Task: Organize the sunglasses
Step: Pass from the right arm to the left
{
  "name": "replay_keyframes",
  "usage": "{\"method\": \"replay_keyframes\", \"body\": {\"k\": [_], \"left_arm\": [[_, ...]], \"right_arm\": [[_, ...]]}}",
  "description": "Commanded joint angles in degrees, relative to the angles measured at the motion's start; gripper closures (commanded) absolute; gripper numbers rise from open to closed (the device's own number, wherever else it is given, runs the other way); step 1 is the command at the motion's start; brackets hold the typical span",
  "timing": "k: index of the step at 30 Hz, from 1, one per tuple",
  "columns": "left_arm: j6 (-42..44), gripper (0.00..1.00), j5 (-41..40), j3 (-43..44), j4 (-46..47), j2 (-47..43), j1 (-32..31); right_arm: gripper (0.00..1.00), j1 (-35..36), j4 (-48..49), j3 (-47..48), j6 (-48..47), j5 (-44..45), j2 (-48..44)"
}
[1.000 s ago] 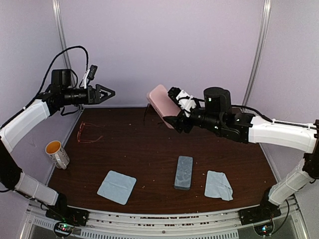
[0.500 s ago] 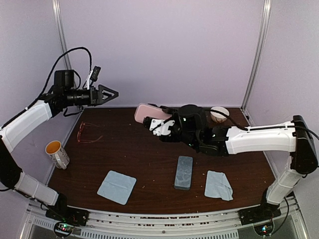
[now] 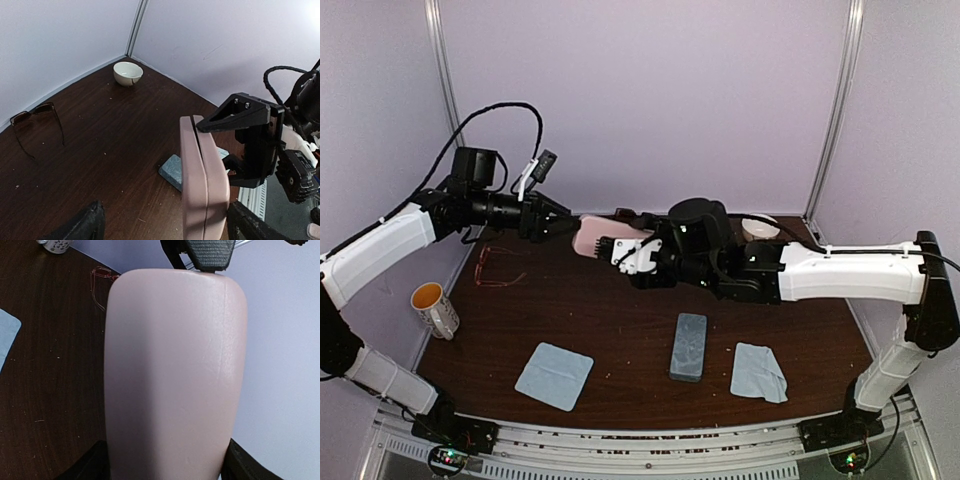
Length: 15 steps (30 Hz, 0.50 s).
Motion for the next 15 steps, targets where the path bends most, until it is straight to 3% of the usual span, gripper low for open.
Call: {"method": "replay_keyframes", "body": {"k": [1, 4, 10, 15], "left_arm": [[5.27, 0.15, 0.01, 1.24, -2.99, 1.24, -1.34], [7.29, 0.17, -3.11, 2.55, -5.67, 1.61, -2.20], [7.50, 0.16, 2.60, 2.57, -5.60, 1.59, -2.75], [7.91, 0.21, 1.63, 2.35, -5.77, 2.01, -3.66]], "right_arm": [[0.44, 0.64, -0.58, 2.99, 2.38, -2.01, -1.79], [0.44, 0.74, -0.94, 3.60, 3.07, -2.18, -1.28], [0.44, 0.71, -0.97, 4.62, 4.05, -0.08, -0.03], [0.44, 0.70, 0.00, 5.14, 4.24, -0.71, -0.07]]}}
